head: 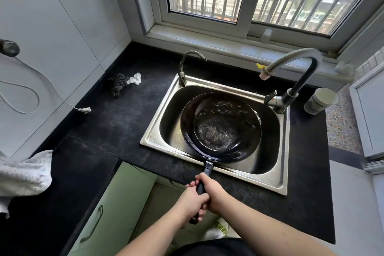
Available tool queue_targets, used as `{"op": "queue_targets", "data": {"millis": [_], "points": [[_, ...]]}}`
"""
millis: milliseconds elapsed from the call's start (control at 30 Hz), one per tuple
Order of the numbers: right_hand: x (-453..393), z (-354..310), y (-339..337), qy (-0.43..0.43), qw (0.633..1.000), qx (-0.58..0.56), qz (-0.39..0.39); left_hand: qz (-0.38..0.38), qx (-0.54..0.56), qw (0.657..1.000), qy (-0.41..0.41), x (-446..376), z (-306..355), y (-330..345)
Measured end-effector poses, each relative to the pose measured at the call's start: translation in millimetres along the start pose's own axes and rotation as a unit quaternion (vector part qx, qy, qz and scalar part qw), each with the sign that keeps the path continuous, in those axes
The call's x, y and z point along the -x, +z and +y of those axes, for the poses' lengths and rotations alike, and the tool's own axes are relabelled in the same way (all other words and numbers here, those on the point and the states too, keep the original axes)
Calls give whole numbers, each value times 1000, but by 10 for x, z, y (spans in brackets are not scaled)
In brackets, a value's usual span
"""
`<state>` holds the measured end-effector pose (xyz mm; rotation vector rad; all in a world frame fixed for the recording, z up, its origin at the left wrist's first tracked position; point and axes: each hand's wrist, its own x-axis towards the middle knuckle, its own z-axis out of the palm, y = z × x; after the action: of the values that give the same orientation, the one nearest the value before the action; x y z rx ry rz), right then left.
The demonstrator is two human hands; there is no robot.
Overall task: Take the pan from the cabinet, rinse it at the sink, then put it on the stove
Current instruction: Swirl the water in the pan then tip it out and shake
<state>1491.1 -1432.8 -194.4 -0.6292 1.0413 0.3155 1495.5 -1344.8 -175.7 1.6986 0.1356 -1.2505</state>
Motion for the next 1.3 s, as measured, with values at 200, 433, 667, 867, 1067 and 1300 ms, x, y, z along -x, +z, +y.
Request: {"op": "queue_targets", "data": {"millis": [200, 433, 667, 867, 1067, 1300], "points": [[-46, 86, 15, -17, 999, 43, 13, -18, -21, 999, 30, -1, -90, -72], [-102, 90, 59, -30, 997, 58, 36, -38, -1, 999, 9, -2, -39, -123], [-128, 76, 24, -15, 999, 27, 23, -32, -1, 999, 10, 46, 38, -83], [-129, 107, -39, -12, 1000, 21, 10, -8, -41, 999, 30, 30, -38, -49], [-110, 112, -21, -29, 997, 70, 30, -15, -32, 999, 29, 12, -87, -60], [-102, 113, 71, -44, 992, 102, 68, -44, 4, 999, 10, 21, -55, -129]]}}
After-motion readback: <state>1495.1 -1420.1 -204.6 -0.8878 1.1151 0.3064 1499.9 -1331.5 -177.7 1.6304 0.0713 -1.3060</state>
